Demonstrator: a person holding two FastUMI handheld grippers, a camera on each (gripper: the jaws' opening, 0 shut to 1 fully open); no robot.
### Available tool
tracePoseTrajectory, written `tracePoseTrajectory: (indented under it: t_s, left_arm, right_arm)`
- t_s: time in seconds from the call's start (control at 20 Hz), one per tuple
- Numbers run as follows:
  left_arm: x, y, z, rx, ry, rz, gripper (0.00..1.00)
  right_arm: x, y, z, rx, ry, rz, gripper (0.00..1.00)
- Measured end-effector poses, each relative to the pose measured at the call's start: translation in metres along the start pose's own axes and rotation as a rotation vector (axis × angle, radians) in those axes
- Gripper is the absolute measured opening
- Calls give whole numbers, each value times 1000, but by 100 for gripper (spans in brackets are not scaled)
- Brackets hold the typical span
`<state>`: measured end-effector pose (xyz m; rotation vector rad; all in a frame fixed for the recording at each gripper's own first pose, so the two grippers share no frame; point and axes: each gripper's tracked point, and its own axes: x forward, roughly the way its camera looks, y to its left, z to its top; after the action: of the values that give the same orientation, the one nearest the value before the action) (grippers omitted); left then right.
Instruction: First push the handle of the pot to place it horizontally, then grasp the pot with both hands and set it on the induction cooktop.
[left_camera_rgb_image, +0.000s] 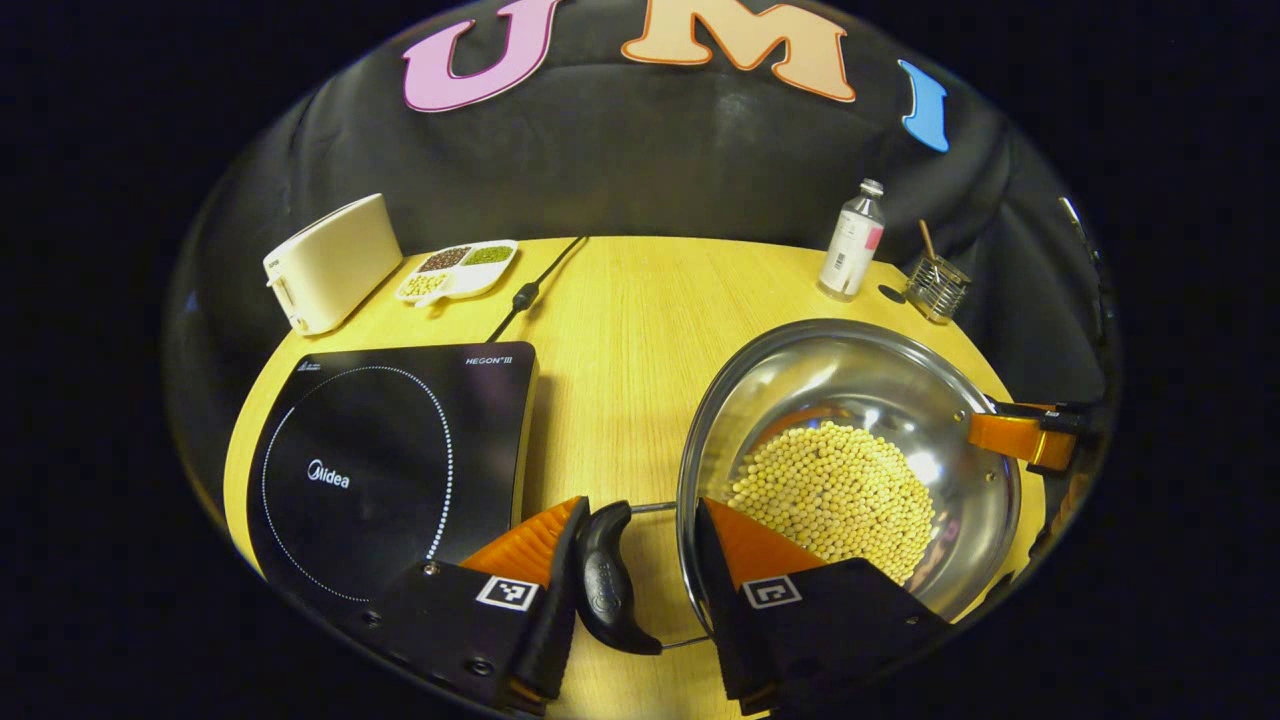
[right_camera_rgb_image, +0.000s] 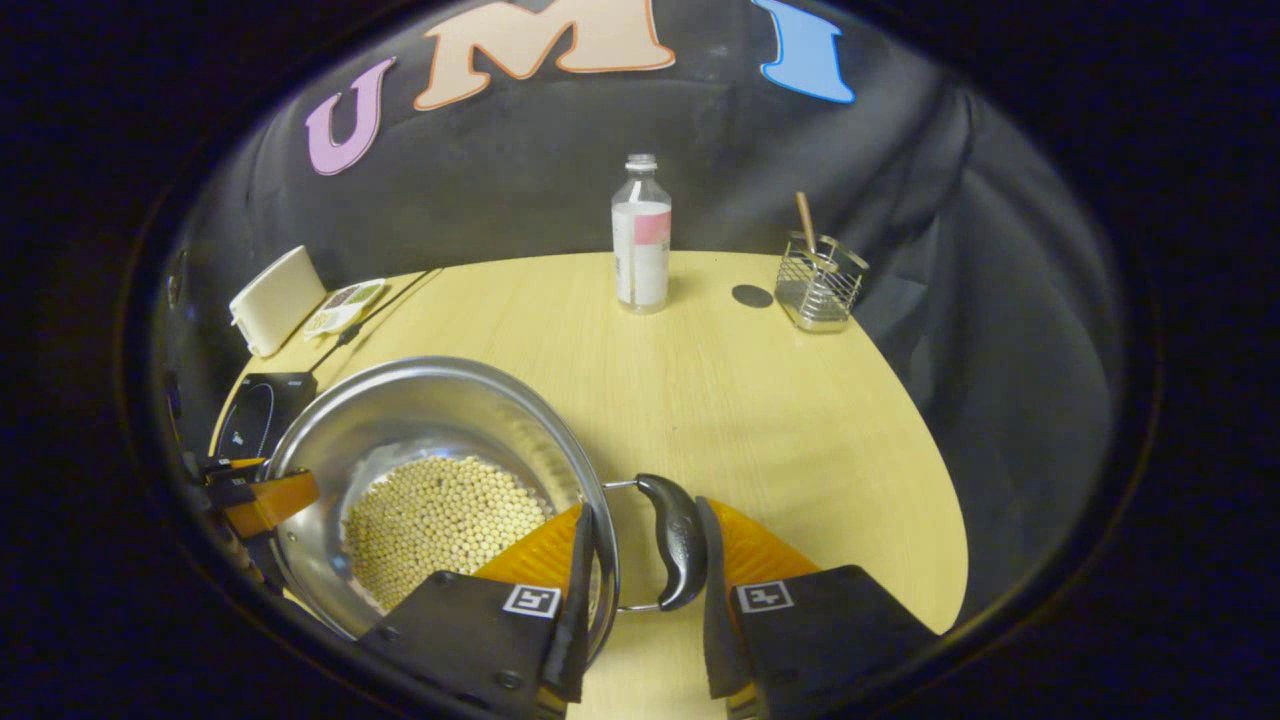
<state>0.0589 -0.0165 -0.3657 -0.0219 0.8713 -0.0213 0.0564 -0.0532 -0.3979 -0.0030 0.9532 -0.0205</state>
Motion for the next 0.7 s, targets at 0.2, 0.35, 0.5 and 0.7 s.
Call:
tracePoseTrajectory:
  t_s: [0.2,0.35,0.5,0.7]
  left_arm:
    - [-1,-2,6,0,-12,-52,59]
    - [-4,6,11,3,-8,-80,59]
    - [-10,18,19,11,-33,-93,59]
    - [-29,45,31,-6,-63,-89,59]
  right_arm:
    - [-18,-3,3,20,-45,-40,49]
    - [-29,5,2,30,-53,-59,48]
    - [-39,18,9,36,-70,-73,48]
    - [-56,47,21,15,-101,-71,48]
